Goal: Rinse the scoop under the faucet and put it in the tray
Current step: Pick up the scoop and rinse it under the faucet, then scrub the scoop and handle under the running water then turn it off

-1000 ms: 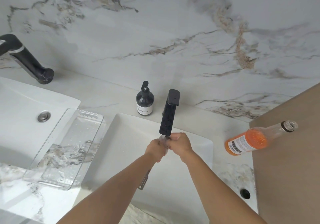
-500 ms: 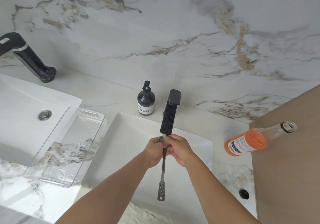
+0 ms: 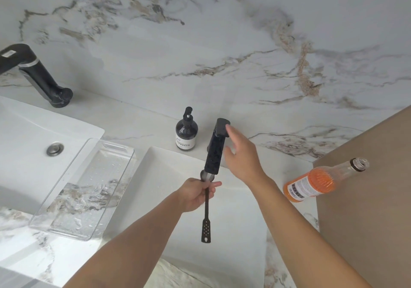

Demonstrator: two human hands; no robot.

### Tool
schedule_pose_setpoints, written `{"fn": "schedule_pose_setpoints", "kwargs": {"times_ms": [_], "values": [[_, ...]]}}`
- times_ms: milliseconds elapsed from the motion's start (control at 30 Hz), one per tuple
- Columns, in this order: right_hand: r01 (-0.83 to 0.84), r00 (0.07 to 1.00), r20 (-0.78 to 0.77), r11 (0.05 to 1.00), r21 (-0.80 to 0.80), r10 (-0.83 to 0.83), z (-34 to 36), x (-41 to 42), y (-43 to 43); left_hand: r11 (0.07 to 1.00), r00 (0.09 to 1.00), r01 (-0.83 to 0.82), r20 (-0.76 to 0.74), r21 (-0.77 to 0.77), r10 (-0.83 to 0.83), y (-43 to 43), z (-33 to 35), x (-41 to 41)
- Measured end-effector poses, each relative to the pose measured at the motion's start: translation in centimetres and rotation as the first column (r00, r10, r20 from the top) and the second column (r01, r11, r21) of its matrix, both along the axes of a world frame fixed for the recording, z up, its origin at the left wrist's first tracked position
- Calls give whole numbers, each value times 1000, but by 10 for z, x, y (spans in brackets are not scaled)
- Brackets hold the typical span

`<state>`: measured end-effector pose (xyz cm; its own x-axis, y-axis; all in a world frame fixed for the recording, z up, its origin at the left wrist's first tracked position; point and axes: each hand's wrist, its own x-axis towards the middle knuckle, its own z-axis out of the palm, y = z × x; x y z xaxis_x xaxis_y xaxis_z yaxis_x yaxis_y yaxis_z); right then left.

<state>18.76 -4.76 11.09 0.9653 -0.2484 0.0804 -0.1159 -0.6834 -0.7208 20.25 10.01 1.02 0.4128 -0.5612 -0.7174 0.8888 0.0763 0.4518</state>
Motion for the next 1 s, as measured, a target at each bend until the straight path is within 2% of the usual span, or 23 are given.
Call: {"fn": "schedule_pose_setpoints", "kwargs": {"times_ms": [133, 233, 300, 367, 400, 433, 467, 500, 533, 567, 633, 700, 800, 933, 1000], "values": [[-32, 999, -38, 988, -149, 27, -9, -6, 3, 998, 998, -64, -6, -18, 64, 7, -7, -7], [-82, 995, -76, 979, -185, 68, -21, -21, 12, 994, 996, -83, 42, 71, 80, 14, -12, -17], [-52, 997, -61, 992, -111, 46, -31, -35, 18, 989, 996, -40, 87, 140, 28, 22, -14, -25], [191, 981, -34, 978, 87, -188, -46, -48, 22, 979, 987, 23, 152, 203, -55, 28, -12, -33], [351, 936, -111, 909, 222, -334, -54, -56, 24, 975, 980, 43, 180, 220, -84, 31, -10, -39], [477, 877, -264, 799, 367, -402, -61, -64, 26, 975, 975, 55, 198, 214, -98, 33, -9, -45], [542, 835, -425, 655, 526, -350, -67, -71, 30, 979, 972, 64, 208, 192, -105, 35, -8, -51], [550, 824, -531, 508, 663, -199, -73, -78, 34, 983, 970, 78, 214, 166, -113, 37, -7, -56], [533, 828, -557, 396, 748, -63, -75, -86, 38, 985, 968, 98, 216, 139, -126, 40, -5, -60], [505, 845, -535, 329, 798, 2, -73, -93, 39, 988, 967, 120, 214, 101, -139, 43, -3, -63], [453, 880, -475, 288, 844, 7, -63, -98, 38, 988, 967, 152, 206, -9, -147, 53, 0, -66], [381, 912, -409, 306, 872, 29, -47, -96, 38, 977, 961, 196, 214, -89, -173, 64, 7, -65], [266, 949, -310, 380, 886, 58, -12, -88, 38, 948, 935, 285, 256, -140, -244, 76, 15, -57], [84, 992, -114, 377, 922, 56, 52, -77, 40, 895, 882, 424, 288, -140, -373, 85, 30, -47], [-10, 998, -14, 384, 923, 61, 83, -74, 40, 881, 893, 421, 269, -216, -361, 87, 39, -42]]}}
